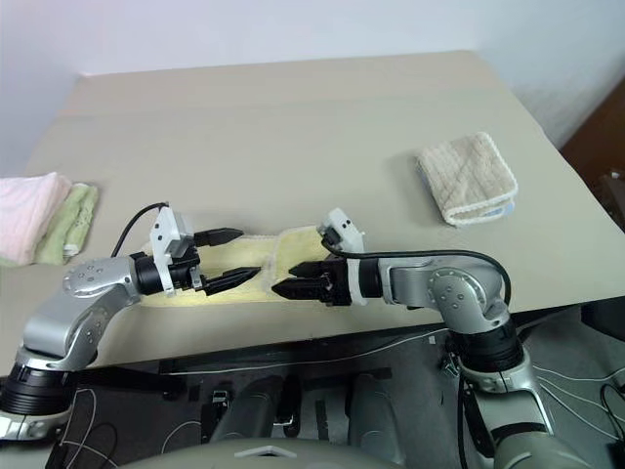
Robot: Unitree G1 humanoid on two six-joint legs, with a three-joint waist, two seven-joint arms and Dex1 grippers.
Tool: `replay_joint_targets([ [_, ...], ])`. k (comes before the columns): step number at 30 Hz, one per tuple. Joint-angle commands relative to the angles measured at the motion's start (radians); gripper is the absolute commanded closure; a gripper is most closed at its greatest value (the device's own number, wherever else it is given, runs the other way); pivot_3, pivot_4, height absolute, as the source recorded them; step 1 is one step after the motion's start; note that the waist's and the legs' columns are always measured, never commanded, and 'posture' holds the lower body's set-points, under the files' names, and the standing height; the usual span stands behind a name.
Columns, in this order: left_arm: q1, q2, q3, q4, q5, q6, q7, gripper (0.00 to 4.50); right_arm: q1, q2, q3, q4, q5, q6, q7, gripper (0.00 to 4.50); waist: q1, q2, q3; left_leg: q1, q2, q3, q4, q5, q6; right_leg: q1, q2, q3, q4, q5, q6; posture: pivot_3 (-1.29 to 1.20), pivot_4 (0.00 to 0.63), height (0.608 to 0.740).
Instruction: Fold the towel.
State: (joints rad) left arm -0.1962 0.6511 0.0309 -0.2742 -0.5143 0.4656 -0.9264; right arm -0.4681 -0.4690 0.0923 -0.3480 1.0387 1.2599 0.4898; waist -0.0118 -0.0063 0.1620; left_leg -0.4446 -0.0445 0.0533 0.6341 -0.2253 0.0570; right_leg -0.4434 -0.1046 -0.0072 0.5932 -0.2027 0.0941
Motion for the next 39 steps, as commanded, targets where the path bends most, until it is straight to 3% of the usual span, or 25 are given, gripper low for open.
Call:
replay_joint_targets([
  [1, -0.058, -0.021, 0.054, 0.011, -0.049, 0.001, 0.009, 0.0, 0.031, -0.016, -0.101, -0.036, 0.06, -0.018, 0.026, 1.13, 0.002, 0.0, 0.0, 0.0, 0.0, 0.0, 0.0, 0.0, 0.0, 0.0, 0.0, 0.0, 0.0, 0.0, 0.0, 0.0, 0.15, 0.74],
  [5, -0.104, -0.052, 0.033, 0.043, -0.058, 0.0, -0.005, 0.0, 0.069, 0.009, -0.15, -0.06, 0.004, -0.136, 0.01, 1.13, -0.001, 0.0, 0.0, 0.001, 0.0, 0.0, 0.0, 0.0, 0.0, 0.0, 0.0, 0.0, 0.0, 0.0, 0.0, 0.0, 0.15, 0.74],
  [8, -0.157, -0.109, 0.021, 0.063, -0.092, 0.008, -0.006, 0.57, 0.1, 0.033, -0.154, -0.073, -0.048, -0.222, -0.003, 2.03, 0.0, 0.0, 0.0, 0.001, 0.0, 0.0, 0.0, 0.0, 0.0, 0.0, 0.001, 0.0, 0.0, 0.0, 0.0, 0.0, 0.15, 0.74],
  [15, -0.246, -0.154, -0.026, 0.126, -0.094, 0.021, -0.06, 2.88, 0.126, 0.099, -0.149, -0.044, -0.153, -0.355, -0.043, 4.4, -0.001, 0.0, 0.0, 0.001, 0.0, 0.0, 0.003, 0.0, 0.0, 0.001, 0.001, 0.0, 0.002, 0.0, 0.0, 0.0, 0.15, 0.74],
  [20, -0.277, -0.168, -0.046, 0.151, -0.115, 0.046, -0.103, 4.48, 0.153, 0.117, -0.12, -0.046, -0.211, -0.409, -0.04, 4.5, -0.001, 0.0, 0.0, 0.001, 0.0, 0.0, 0.003, 0.001, 0.0, 0.001, 0.001, 0.0, 0.002, 0.0, 0.0, 0.0, 0.15, 0.74],
  [27, -0.271, -0.189, -0.102, 0.145, -0.081, 0.045, -0.125, 4.48, 0.156, 0.141, -0.049, 0.001, -0.368, -0.503, -0.078, 4.5, -0.001, 0.0, 0.0, 0.001, 0.0, 0.0, 0.004, 0.001, 0.0, 0.001, 0.001, 0.0, 0.002, 0.0, 0.0, 0.0, 0.15, 0.74],
  [39, -0.206, -0.164, -0.23, 0.163, 0.061, -0.037, -0.16, 4.48, 0.091, 0.237, -0.03, 0.153, -0.493, -0.59, -0.093, 4.5, -0.002, 0.0, 0.0, 0.001, 0.0, 0.0, 0.003, 0.001, -0.001, 0.001, 0.002, 0.0, 0.003, 0.0, 0.0, 0.0, 0.15, 0.74],
])
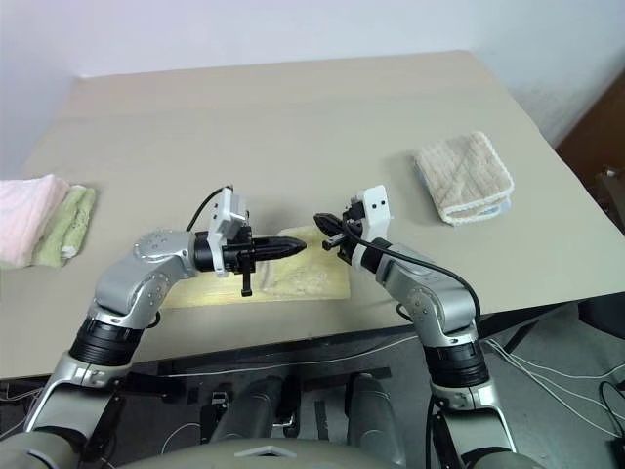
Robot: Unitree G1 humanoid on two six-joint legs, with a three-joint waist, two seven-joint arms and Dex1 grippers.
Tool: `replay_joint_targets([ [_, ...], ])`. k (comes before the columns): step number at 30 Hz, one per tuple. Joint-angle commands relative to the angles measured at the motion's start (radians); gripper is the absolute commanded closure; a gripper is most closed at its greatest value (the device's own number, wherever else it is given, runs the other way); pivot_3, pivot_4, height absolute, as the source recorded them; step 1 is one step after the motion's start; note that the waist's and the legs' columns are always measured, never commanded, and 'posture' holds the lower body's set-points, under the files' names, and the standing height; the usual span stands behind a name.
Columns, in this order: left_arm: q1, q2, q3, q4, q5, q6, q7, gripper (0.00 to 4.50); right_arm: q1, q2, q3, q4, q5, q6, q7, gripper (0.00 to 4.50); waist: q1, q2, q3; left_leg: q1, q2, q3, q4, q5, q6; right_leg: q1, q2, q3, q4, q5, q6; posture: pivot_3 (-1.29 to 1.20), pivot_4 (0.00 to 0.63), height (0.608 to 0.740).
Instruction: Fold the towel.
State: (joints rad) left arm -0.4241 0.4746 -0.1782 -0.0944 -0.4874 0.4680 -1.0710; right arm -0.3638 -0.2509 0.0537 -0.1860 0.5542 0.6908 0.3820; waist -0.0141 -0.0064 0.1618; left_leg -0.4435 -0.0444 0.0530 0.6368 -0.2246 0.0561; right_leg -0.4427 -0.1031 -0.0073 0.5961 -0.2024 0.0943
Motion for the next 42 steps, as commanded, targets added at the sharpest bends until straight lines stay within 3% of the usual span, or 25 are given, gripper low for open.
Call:
replay_joint_targets([
  [1, 0.036, 0.009, -0.026, -0.008, 0.044, -0.048, -0.013, 4.48, -0.007, 0.027, 0.014, -0.006, -0.008, -0.016, 0.018, 4.5, 0.0, 0.0, 0.0, 0.0, 0.0, 0.0, 0.0, 0.0, 0.0, 0.0, 0.0, 0.0, 0.0, 0.0, 0.0, 0.0, 0.15, 0.74],
  [15, 0.119, -0.035, -0.043, 0.196, 0.168, -0.233, -0.006, 4.48, 0.055, 0.071, 0.14, 0.175, -0.221, -0.146, 0.015, 4.5, -0.001, 0.0, -0.002, 0.003, 0.0, 0.0, -0.001, 0.0, -0.001, 0.001, 0.0, 0.0, 0.0, 0.0, 0.0, 0.0, 0.15, 0.74],
  [19, 0.136, -0.03, 0.002, 0.129, 0.065, -0.145, -0.043, 4.48, 0.067, 0.059, 0.13, 0.153, -0.207, -0.153, 0.064, 4.5, -0.003, 0.0, -0.002, 0.006, 0.0, 0.0, -0.001, 0.0, -0.001, 0.003, 0.0, 0.0, 0.0, 0.0, 0.0, 0.0, 0.15, 0.74],
  [22, 0.169, 0.035, 0.072, 0.02, -0.1, 0.005, -0.124, 3.89, 0.083, 0.032, 0.116, 0.087, -0.169, -0.143, 0.126, 4.5, -0.004, 0.0, -0.002, 0.006, 0.0, 0.0, -0.002, 0.0, -0.001, 0.003, 0.0, 0.0, 0.0, 0.0, 0.0, 0.0, 0.15, 0.74],
  [30, 0.192, 0.245, 0.385, -0.022, -0.292, 0.178, -0.111, 1.24, 0.072, -0.056, 0.059, -0.102, -0.002, -0.026, 0.28, 4.5, -0.003, 0.0, -0.001, 0.003, 0.0, 0.0, -0.003, 0.001, -0.001, 0.001, 0.0, 0.0, 0.0, 0.0, 0.0, 0.0, 0.15, 0.74],
  [34, 0.203, 0.319, 0.515, -0.03, -0.366, 0.254, -0.084, 0.0, 0.04, -0.109, 0.067, -0.138, 0.035, -0.018, 0.368, 3.57, -0.003, 0.0, -0.001, 0.003, 0.0, -0.001, -0.004, 0.001, -0.001, 0.0, 0.0, 0.0, 0.0, 0.0, 0.0, 0.0, 0.15, 0.74],
  [39, 0.327, 0.382, 0.662, -0.073, -0.374, 0.288, -0.028, 0.0, -0.051, -0.15, 0.089, -0.102, 0.033, -0.023, 0.449, 1.83, -0.007, 0.0, -0.001, 0.003, 0.0, 0.0, -0.005, 0.0, -0.001, 0.0, 0.0, 0.0, -0.001, 0.0, 0.0, 0.0, 0.15, 0.74],
  [42, 0.396, 0.372, 0.743, -0.119, -0.386, 0.302, 0.05, 0.0, -0.089, -0.157, 0.111, -0.07, 0.012, -0.042, 0.489, 0.83, -0.005, 0.0, -0.001, 0.003, 0.0, 0.0, -0.006, 0.001, -0.002, -0.001, 0.0, 0.001, -0.001, 0.0, -0.001, 0.0, 0.15, 0.74],
])
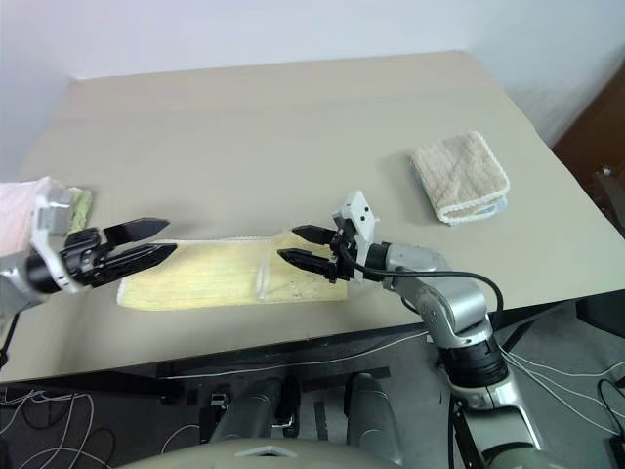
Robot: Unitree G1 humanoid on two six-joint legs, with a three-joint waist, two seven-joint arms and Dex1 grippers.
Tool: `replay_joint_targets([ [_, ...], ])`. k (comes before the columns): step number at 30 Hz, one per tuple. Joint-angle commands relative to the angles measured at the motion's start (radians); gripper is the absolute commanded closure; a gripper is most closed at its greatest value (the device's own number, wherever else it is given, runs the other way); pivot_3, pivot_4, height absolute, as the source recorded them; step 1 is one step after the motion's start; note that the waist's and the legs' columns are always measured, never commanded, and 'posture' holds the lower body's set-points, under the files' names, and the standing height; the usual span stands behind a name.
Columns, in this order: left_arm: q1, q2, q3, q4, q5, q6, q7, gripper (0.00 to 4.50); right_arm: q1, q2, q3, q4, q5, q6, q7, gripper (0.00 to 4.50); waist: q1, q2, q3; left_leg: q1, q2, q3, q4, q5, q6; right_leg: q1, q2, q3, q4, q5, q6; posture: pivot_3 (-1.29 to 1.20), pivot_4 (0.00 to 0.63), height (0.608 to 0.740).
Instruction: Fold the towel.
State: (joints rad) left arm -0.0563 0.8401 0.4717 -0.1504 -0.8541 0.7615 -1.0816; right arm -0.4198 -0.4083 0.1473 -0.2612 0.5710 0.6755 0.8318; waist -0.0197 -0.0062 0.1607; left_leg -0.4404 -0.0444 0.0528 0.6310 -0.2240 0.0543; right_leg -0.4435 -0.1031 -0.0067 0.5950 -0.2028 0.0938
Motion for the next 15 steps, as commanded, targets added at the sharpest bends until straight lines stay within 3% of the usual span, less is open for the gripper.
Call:
replay_joint_targets([
  [1, 0.054, -0.001, 0.121, -0.082, -0.023, 0.022, 0.101, 0.0, -0.046, 0.004, 0.025, 0.021, -0.011, -0.033, 0.048, 0.45, 0.003, 0.0, 0.0, 0.0, 0.0, 0.0, 0.0, 0.0, 0.0, 0.0, 0.0, 0.0, 0.0, 0.0, 0.0, 0.0, 0.15, 0.74],
  [2, 0.085, -0.007, 0.147, -0.103, -0.018, 0.024, 0.129, 0.0, -0.057, 0.008, 0.033, 0.033, -0.017, -0.037, 0.056, 0.04, 0.003, 0.0, 0.0, 0.0, 0.0, 0.0, 0.0, 0.0, 0.0, 0.0, 0.0, 0.0, 0.0, 0.0, 0.0, 0.0, 0.15, 0.74],
  [10, 0.272, -0.128, 0.33, -0.261, -0.105, 0.154, 0.431, 0.0, -0.122, 0.071, 0.102, 0.16, -0.107, -0.127, 0.072, 0.04, -0.003, -0.001, 0.0, 0.0, 0.0, 0.0, -0.001, 0.0, 0.0, 0.0, 0.0, 0.0, -0.001, 0.0, 0.0, 0.0, 0.15, 0.74],
  [15, 0.396, -0.176, 0.368, -0.352, -0.184, 0.257, 0.569, 0.0, -0.127, 0.102, 0.128, 0.178, -0.13, -0.149, 0.092, 0.04, 0.0, -0.001, 0.0, 0.0, 0.0, 0.0, -0.002, 0.0, -0.001, 0.0, 0.0, 0.0, 0.0, 0.0, 0.0, 0.0, 0.15, 0.74],
])
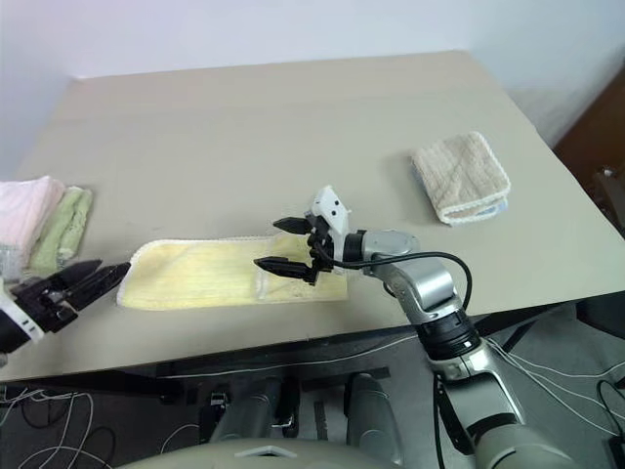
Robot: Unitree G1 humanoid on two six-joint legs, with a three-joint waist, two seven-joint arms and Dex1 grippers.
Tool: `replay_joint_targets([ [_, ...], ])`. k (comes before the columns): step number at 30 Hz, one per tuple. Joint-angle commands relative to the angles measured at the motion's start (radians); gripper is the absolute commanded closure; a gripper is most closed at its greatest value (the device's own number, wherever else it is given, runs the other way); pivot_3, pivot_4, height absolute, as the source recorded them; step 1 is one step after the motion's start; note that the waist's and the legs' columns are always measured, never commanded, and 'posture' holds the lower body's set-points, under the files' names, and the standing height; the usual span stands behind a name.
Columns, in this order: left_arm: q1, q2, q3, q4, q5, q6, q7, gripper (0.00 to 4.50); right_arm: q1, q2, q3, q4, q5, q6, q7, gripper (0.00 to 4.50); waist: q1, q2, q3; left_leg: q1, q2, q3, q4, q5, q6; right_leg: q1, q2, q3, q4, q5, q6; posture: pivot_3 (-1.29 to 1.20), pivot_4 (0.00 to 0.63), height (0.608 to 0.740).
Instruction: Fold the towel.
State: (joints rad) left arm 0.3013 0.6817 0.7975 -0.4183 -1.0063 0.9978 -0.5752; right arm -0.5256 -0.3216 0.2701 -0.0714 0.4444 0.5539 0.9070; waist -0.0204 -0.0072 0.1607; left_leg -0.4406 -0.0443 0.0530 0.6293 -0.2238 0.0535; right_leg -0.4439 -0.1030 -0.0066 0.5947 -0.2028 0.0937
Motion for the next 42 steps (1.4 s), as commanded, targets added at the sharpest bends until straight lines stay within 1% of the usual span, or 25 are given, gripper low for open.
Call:
replay_joint_targets([
  [1, 0.062, -0.018, 0.046, -0.073, -0.038, 0.041, 0.079, 0.0, -0.022, 0.017, 0.005, -0.01, -0.006, -0.031, 0.021, 0.04, 0.002, 0.0, 0.0, 0.0, 0.0, 0.0, 0.0, 0.0, 0.0, 0.0, 0.0, 0.0, 0.0, 0.0, 0.0, 0.0, 0.15, 0.74],
  [3, 0.082, -0.021, 0.062, -0.038, -0.061, 0.082, 0.127, 0.0, -0.024, 0.024, 0.007, -0.005, -0.013, -0.036, 0.026, 0.04, 0.003, 0.0, 0.0, 0.0, 0.0, 0.0, 0.0, 0.0, 0.0, 0.0, 0.0, 0.0, 0.0, 0.0, 0.0, 0.0, 0.15, 0.74],
  [8, 0.057, -0.044, 0.084, 0.039, -0.21, 0.153, 0.224, 0.0, -0.019, 0.034, 0.021, 0.013, -0.051, -0.066, 0.028, 0.04, 0.003, 0.0, 0.0, 0.001, 0.0, 0.0, 0.0, 0.0, 0.0, -0.002, 0.0, -0.001, 0.0, 0.0, 0.0, 0.0, 0.15, 0.74],
  [13, -0.054, -0.106, 0.031, 0.132, -0.376, 0.173, 0.409, 0.0, -0.007, 0.035, 0.022, 0.008, -0.077, -0.079, 0.022, 0.04, 0.005, 0.0, 0.0, 0.001, 0.0, 0.0, 0.001, 0.0, 0.0, -0.002, 0.0, -0.001, 0.0, 0.0, 0.0, 0.0, 0.15, 0.74],
  [15, -0.081, -0.125, 0.007, 0.154, -0.438, 0.175, 0.479, 0.0, -0.003, 0.031, 0.016, 0.005, -0.087, -0.083, 0.014, 0.04, 0.004, -0.001, 0.0, 0.001, 0.0, 0.0, 0.001, 0.0, 0.0, -0.001, 0.0, -0.001, 0.0, 0.0, 0.0, 0.0, 0.15, 0.74],
  [17, -0.097, -0.141, -0.018, 0.176, -0.528, 0.164, 0.565, 0.0, 0.003, 0.028, 0.007, 0.002, -0.097, -0.087, -0.001, 0.04, 0.005, -0.001, -0.001, 0.002, 0.0, 0.0, 0.001, 0.0, 0.0, 0.0, 0.0, -0.001, 0.0, 0.0, 0.0, 0.0, 0.15, 0.74],
  [19, -0.095, -0.132, -0.041, 0.203, -0.618, 0.158, 0.644, 0.0, 0.011, 0.024, 0.001, -0.005, -0.1, -0.085, -0.012, 0.04, 0.007, -0.001, -0.001, 0.002, 0.0, 0.0, 0.001, 0.0, 0.0, 0.0, 0.0, -0.001, 0.001, 0.0, 0.0, 0.0, 0.15, 0.74],
  [25, -0.043, -0.065, -0.091, 0.218, -0.802, 0.103, 0.786, 0.0, 0.045, 0.012, 0.001, -0.037, -0.109, -0.088, -0.027, 0.04, 0.005, -0.001, -0.001, 0.003, 0.0, 0.0, 0.0, 0.0, 0.0, 0.001, 0.0, 0.0, 0.0, 0.0, 0.0, 0.0, 0.15, 0.74],
  [31, -0.038, -0.049, -0.184, 0.186, -0.876, 0.027, 0.844, 0.0, 0.045, 0.021, 0.002, -0.036, -0.118, -0.095, -0.048, 0.04, 0.008, 0.0, -0.001, 0.003, 0.0, 0.0, -0.001, 0.0, 0.0, 0.0, -0.001, 0.0, -0.001, 0.0, 0.0, 0.0, 0.15, 0.74],
  [34, -0.032, -0.046, -0.21, 0.174, -0.89, 0.0, 0.85, 0.6, 0.046, 0.014, 0.003, -0.036, -0.121, -0.101, -0.047, 0.0, 0.01, 0.0, -0.001, 0.003, 0.0, 0.0, -0.001, 0.0, 0.0, 0.001, -0.001, 0.0, -0.001, 0.0, 0.0, 0.0, 0.15, 0.74],
  [38, -0.018, -0.04, -0.216, 0.167, -0.89, -0.039, 0.846, 1.89, 0.041, 0.011, 0.004, -0.023, -0.131, -0.112, -0.045, 0.0, 0.008, 0.0, -0.001, 0.003, 0.0, 0.001, -0.002, 0.0, 0.0, 0.0, -0.001, 0.0, -0.002, 0.0, 0.0, 0.0, 0.15, 0.74],
  [42, -0.013, -0.029, -0.206, 0.174, -0.872, -0.06, 0.811, 3.34, 0.038, 0.016, 0.006, -0.019, -0.132, -0.114, -0.048, 0.0, 0.004, 0.0, -0.001, 0.003, 0.0, 0.001, -0.003, 0.0, -0.001, 0.0, 0.0, 0.0, -0.002, 0.0, -0.001, 0.0, 0.15, 0.74],
])
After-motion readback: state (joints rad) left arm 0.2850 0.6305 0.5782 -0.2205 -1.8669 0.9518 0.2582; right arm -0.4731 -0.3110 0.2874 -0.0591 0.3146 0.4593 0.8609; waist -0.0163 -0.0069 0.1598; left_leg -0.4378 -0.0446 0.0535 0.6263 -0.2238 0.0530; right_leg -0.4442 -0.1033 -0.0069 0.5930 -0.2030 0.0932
